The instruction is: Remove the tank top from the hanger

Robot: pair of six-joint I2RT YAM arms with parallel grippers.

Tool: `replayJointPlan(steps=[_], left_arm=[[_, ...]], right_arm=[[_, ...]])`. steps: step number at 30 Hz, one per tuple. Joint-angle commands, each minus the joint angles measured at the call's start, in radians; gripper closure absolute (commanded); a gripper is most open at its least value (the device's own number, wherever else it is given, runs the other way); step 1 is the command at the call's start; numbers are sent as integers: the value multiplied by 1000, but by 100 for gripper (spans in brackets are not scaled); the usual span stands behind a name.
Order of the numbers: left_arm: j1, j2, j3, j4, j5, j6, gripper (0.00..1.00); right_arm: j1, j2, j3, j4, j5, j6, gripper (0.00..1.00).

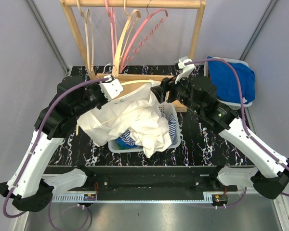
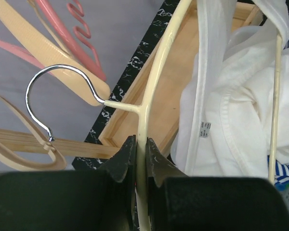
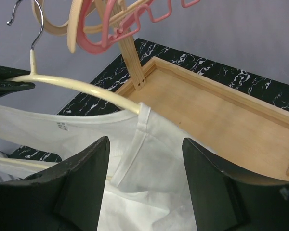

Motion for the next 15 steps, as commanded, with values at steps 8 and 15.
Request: replayJointPlan(steps=[8,15], left_arm=[[-40,30,47,252,-170,77,100],[-58,9,10,253,-187,65,100]], right_arm=[[3,-121,-102,109,73,110,31],[3,-144,-198,172,61,230,37]])
